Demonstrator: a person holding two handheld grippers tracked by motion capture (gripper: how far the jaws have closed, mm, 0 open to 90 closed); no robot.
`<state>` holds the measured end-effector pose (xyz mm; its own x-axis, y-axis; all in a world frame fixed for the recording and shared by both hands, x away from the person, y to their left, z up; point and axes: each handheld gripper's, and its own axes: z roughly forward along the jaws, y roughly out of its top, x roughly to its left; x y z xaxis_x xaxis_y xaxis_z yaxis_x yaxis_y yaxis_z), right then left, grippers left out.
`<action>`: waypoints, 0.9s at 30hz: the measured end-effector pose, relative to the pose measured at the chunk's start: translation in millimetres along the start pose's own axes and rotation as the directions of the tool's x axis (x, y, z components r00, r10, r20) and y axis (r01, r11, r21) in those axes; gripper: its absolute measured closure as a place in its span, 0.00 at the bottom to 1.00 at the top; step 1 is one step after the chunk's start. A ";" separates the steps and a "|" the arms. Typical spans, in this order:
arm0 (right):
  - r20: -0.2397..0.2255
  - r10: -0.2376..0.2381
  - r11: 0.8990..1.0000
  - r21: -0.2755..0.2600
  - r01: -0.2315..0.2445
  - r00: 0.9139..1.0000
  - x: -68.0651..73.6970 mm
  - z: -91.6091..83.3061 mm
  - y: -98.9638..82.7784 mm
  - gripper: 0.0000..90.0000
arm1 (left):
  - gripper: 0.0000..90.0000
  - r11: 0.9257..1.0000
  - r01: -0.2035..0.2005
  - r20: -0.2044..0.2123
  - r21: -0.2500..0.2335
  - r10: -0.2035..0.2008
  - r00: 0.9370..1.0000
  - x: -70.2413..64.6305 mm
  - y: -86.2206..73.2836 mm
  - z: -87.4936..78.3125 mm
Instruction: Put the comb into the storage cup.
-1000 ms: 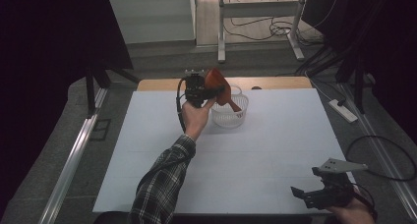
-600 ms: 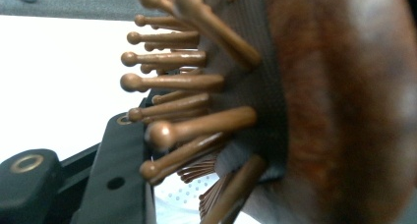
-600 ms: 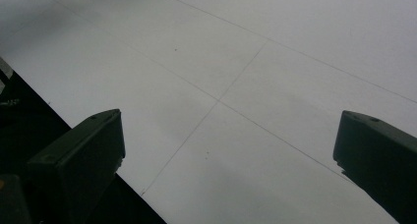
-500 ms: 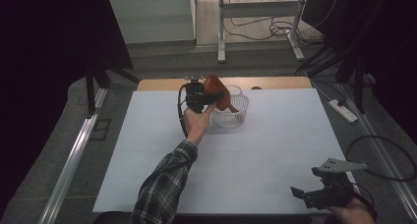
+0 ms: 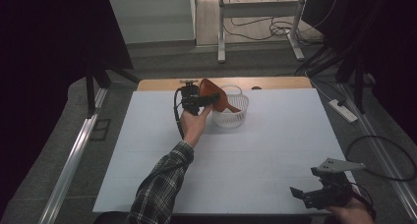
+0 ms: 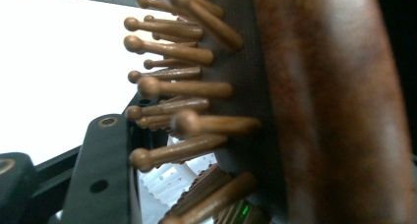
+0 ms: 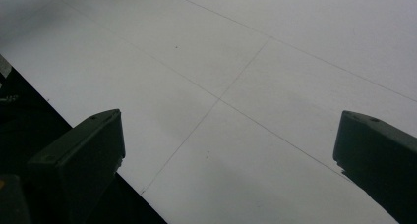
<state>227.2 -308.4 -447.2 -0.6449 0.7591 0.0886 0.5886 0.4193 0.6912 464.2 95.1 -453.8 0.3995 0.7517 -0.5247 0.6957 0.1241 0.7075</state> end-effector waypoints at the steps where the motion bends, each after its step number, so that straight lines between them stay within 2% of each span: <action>1: 0.000 -0.001 1.000 0.001 0.001 1.000 0.1 0.0 0.0 0.00 | 0.47 1.000 -0.007 -0.009 0.004 0.007 1.000 -0.1 -0.1 -0.3; 6: 0.002 -0.001 1.000 0.001 0.001 1.000 0.2 0.0 -0.1 0.00 | 0.43 1.000 -0.014 -0.029 0.015 0.015 0.999 2.6 -0.2 -1.2; 13: 0.005 -0.004 1.000 0.002 0.004 1.000 0.5 0.0 0.0 0.00 | 0.40 0.999 -0.030 -0.026 0.030 0.031 0.999 5.5 0.0 -2.2; 21: 0.010 -0.009 1.000 0.003 0.009 1.000 1.1 0.2 -0.1 0.00 | 0.35 0.996 -0.068 -0.037 0.063 0.071 0.997 4.3 2.7 -3.3; 27: 0.013 -0.011 1.000 0.002 0.011 1.000 1.1 0.1 -0.2 0.00 | 0.26 0.988 -0.119 -0.046 0.094 0.123 0.991 2.5 5.9 -6.3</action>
<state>226.4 -307.5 -447.2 -0.6447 0.7611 0.0717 0.5826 0.4285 0.6906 465.5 101.8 -447.9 0.4545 0.7902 -0.4111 0.6965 -0.0276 0.7171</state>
